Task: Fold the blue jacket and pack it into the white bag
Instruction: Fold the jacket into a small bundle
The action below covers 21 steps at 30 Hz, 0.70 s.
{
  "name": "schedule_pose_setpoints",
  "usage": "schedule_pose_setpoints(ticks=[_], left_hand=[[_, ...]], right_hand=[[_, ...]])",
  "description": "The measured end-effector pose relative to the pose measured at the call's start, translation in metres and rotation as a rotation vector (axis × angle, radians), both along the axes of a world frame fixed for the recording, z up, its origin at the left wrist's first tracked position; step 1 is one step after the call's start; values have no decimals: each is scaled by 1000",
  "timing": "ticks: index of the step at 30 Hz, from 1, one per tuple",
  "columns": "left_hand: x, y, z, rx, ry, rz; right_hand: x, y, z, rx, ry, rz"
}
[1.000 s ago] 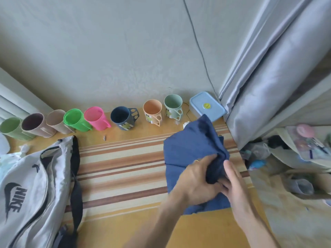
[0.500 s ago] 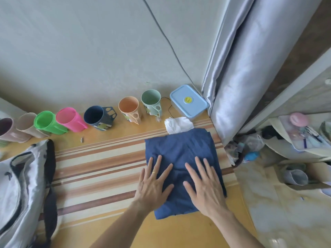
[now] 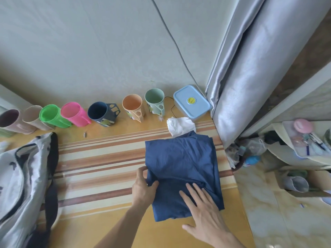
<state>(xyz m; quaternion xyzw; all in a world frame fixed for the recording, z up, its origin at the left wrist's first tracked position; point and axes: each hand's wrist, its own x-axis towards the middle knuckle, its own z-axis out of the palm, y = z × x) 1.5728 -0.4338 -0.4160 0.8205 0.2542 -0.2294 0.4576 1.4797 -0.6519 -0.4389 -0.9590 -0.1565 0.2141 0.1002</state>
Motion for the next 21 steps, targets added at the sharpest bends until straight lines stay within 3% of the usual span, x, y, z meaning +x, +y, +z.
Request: schedule_pose_setpoints(ticks=[3, 6, 8, 9, 10, 12, 14, 15, 18, 21], left_hand=[[-10, 19, 8, -89, 73, -43], [-30, 43, 9, -159, 129, -4], [-49, 57, 13, 0, 32, -66], [-60, 65, 13, 110, -109, -134], [-70, 72, 10, 199, -295, -268], [-79, 84, 5, 352, -543, -776], [-79, 87, -5, 468, -524, -1250], [-76, 86, -11, 485, -495, -1316], [-61, 76, -20, 421, -521, -1076], [-40, 58, -13, 232, -551, -715]], right_hand=[[-9, -2, -4, 12, 12, 8], [-21, 4, -5, 41, -96, 24], [-28, 9, -6, 71, -241, 40], [-28, 12, -4, 80, -254, 33], [-27, 14, 0, 83, -224, 19], [-17, 20, 11, 51, -97, -4], [-1, 23, 25, 25, 31, 0], [11, 24, 35, 21, 83, 0], [55, 25, 64, 48, 193, 2], [98, 19, 76, 14, 83, -89]])
